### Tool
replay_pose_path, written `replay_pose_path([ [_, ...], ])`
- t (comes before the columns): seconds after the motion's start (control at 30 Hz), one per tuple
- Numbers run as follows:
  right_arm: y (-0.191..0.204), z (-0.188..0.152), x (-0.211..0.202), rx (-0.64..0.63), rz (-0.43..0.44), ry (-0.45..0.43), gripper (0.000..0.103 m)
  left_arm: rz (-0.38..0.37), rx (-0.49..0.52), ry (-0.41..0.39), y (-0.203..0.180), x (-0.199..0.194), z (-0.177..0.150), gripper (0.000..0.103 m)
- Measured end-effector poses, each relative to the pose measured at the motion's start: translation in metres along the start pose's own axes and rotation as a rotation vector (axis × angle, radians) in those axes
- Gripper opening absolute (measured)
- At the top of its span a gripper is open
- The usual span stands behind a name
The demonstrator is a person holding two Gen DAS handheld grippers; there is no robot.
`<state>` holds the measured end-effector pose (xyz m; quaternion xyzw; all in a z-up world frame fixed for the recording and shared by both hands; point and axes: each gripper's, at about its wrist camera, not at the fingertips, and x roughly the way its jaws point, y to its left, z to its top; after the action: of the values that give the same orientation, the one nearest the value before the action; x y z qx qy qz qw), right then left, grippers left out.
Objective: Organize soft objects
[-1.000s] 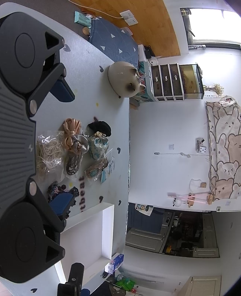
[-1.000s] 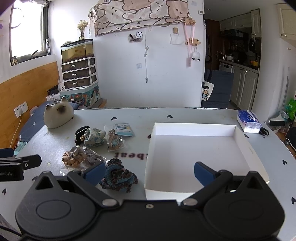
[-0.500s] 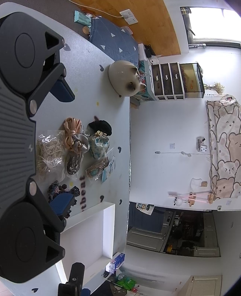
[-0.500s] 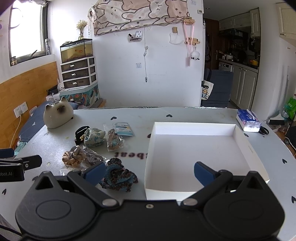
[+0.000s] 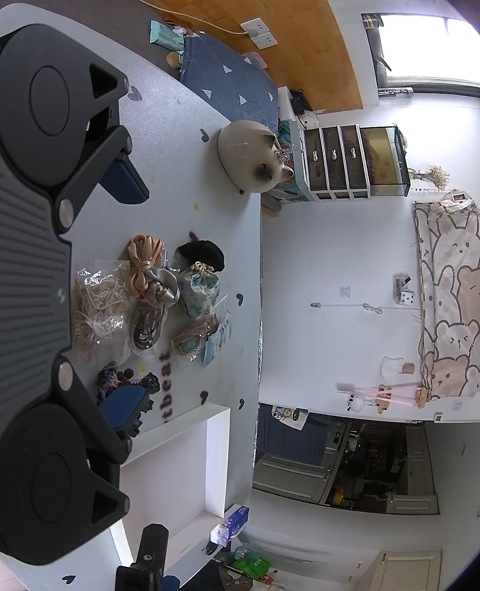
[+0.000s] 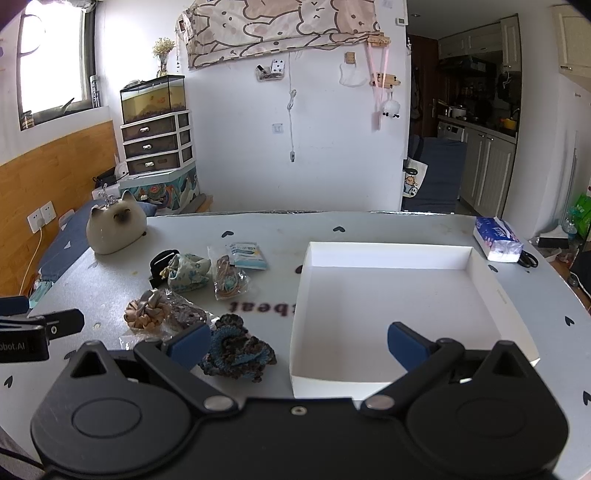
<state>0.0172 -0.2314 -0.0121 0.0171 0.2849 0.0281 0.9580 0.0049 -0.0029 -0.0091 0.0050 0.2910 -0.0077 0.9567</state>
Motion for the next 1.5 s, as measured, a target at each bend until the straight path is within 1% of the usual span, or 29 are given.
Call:
replay_pose_path([
  [1.3,0.0,-0.003,0.001,-0.007,0.0,0.009,0.103,-0.014,0.002,0.008,0.0,0.008,-0.001,0.103],
  [1.5,0.0,0.006,0.001,-0.033,-0.001,-0.013,0.103,-0.014,-0.002,0.006,0.0,0.013,0.01,0.103],
])
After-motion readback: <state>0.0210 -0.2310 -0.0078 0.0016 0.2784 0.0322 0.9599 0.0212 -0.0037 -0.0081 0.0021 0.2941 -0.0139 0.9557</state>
